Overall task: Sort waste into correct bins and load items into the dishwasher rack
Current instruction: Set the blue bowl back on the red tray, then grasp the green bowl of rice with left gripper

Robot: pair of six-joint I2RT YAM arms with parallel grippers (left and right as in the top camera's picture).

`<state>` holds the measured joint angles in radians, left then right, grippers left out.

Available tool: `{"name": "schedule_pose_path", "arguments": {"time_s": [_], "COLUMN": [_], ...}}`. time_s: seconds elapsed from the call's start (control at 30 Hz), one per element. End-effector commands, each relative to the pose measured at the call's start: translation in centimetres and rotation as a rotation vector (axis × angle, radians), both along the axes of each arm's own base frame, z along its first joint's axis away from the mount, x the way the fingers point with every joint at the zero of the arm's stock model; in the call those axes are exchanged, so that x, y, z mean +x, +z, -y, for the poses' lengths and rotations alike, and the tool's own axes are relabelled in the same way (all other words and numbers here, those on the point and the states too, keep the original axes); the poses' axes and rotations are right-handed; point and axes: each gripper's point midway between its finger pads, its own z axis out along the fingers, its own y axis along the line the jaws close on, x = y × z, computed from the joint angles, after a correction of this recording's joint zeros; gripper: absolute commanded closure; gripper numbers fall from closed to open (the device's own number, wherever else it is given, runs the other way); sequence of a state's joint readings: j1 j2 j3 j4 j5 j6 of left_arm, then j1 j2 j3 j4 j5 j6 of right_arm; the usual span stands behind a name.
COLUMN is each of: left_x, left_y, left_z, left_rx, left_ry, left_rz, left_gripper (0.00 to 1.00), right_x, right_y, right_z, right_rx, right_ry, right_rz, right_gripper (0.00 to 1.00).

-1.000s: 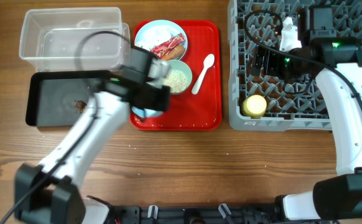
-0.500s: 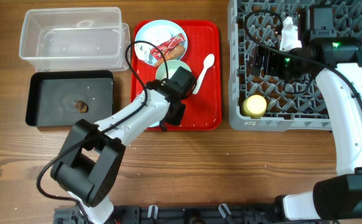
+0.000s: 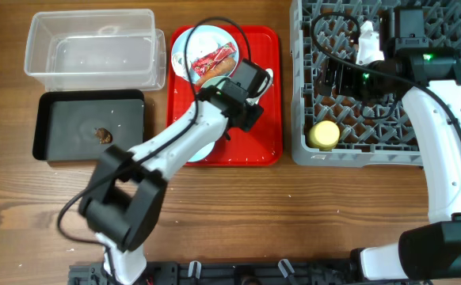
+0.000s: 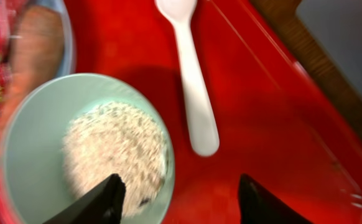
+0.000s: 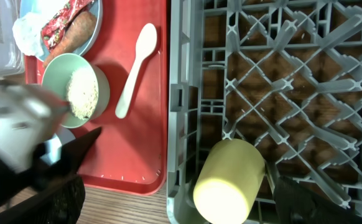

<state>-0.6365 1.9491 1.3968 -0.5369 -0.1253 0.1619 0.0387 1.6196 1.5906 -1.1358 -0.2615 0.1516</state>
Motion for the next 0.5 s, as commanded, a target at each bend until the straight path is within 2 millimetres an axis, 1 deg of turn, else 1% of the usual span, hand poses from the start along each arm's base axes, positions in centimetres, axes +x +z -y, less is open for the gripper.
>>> {"name": "schedule_pose_path", "arguments": {"time_s": [0.0, 0.03, 0.1, 0.17, 0.27, 0.3, 0.47], "left_x": [0.26, 0.29, 0.34, 0.4, 0.49, 0.5, 0.44], "left_y": [-3.03, -3.28, -3.38, -3.34, -3.29, -3.28, -3.27], "left_z": [0.1, 0.12, 0.14, 0.2, 0.27, 0.28, 0.42], "left_rx": [0.033, 0.035, 0.033, 0.031, 0.025, 0.024, 0.023], "left_ry": [-0.038, -0.038, -0.035, -0.035, -0.028, -0.028, -0.031], "left_rz": [-0.037, -0.039, -0.039, -0.036, -0.033, -0.033, -0.032], "left_gripper": [0.44, 0.44, 0.5, 0.63, 0.91, 0.96, 0.96], "right_x": [0.3, 0.3, 0.3, 0.31, 0.3, 0.3, 0.3], "right_y": [0.77, 0.77, 0.77, 0.77, 0.77, 0.77, 0.77], "right_z": [-0.31, -0.31, -0.31, -0.31, -0.3, -0.3, -0.3], "right_rx": [0.002, 0.002, 0.002, 0.002, 0.001, 0.002, 0.001], "right_ry": [0.026, 0.026, 0.026, 0.026, 0.026, 0.026, 0.026], "right_rz": [0.031, 0.031, 0.031, 0.031, 0.031, 0.031, 0.031], "right_gripper": [0.01, 0.01, 0.02, 0.02, 0.01, 0.02, 0.02]}}
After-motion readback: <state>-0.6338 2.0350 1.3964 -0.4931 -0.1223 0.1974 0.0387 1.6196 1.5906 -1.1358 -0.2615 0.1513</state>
